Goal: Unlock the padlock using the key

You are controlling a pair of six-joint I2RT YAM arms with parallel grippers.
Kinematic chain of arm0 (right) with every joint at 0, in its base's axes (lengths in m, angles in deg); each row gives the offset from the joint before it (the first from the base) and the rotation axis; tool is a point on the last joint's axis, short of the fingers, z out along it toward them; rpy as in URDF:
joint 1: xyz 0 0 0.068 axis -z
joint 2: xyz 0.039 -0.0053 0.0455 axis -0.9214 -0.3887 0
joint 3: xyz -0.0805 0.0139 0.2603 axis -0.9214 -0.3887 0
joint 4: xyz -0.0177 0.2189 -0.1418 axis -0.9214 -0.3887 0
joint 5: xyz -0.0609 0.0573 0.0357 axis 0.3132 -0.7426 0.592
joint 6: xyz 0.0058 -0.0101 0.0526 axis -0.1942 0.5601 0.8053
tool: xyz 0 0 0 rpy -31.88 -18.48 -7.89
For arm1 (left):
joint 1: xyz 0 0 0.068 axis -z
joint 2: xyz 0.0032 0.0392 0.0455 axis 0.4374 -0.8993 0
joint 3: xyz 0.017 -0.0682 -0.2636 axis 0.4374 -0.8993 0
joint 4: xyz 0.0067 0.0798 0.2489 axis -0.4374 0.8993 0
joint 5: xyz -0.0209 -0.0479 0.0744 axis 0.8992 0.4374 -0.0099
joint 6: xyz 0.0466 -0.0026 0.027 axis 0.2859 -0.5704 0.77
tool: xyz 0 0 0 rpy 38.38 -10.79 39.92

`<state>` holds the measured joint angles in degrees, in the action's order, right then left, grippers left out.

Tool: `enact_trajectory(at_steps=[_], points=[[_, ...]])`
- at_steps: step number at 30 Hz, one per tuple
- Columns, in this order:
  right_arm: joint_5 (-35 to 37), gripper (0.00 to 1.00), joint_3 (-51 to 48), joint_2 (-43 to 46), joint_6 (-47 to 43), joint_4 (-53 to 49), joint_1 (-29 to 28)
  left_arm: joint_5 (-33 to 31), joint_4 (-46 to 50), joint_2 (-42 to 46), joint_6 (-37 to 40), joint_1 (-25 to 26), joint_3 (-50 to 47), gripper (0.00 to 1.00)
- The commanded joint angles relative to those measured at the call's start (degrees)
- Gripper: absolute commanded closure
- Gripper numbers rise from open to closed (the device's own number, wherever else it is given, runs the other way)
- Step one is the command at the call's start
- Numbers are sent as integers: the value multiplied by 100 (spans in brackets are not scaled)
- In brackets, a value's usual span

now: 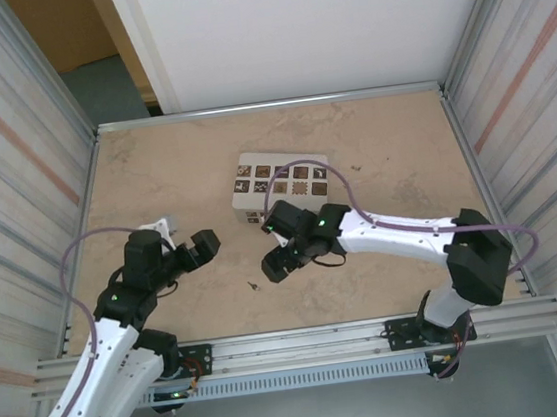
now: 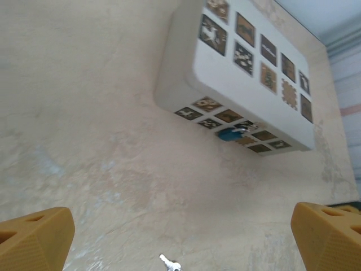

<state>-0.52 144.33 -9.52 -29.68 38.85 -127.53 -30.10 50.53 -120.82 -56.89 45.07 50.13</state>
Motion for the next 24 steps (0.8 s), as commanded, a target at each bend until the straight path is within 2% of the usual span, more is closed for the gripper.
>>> enact_trajectory(at_steps=[1, 10, 24], points=[[129, 20, 369, -366, 45, -234, -250, -686, 960, 248, -312, 7, 33, 1], [266, 31, 1129, -1428, -141, -581, -724, -1030, 1495, 626, -545, 7, -22, 1], [54, 47, 1842, -2446, -396, -714, -763, -1217, 1717, 862, -568, -8, -38, 1]])
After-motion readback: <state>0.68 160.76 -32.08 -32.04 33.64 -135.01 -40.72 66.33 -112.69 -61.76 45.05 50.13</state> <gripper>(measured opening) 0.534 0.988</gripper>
